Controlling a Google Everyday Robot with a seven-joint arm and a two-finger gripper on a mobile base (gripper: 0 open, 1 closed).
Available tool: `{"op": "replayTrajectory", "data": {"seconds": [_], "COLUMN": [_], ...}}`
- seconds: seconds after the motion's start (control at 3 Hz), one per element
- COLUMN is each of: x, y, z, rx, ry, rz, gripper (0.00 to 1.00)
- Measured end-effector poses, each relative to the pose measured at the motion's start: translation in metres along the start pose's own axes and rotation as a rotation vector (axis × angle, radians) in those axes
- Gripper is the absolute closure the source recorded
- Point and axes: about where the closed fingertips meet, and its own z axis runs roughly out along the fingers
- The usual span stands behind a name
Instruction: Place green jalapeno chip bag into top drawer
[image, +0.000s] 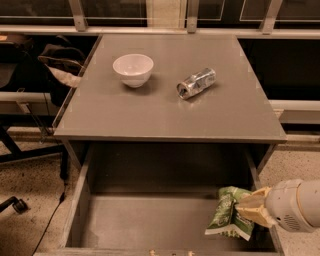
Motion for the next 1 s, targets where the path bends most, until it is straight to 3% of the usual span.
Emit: {"op": "replayTrajectory", "data": {"seconds": [0.33,1.0], "x": [0.008,0.014], "y": [0.006,0.013], "z": [0.010,0.024], "rx": [-0.074,-0.127], "ry": [-0.022,-0.012], "rz": [0.021,0.030], "gripper": [1.00,1.00]}}
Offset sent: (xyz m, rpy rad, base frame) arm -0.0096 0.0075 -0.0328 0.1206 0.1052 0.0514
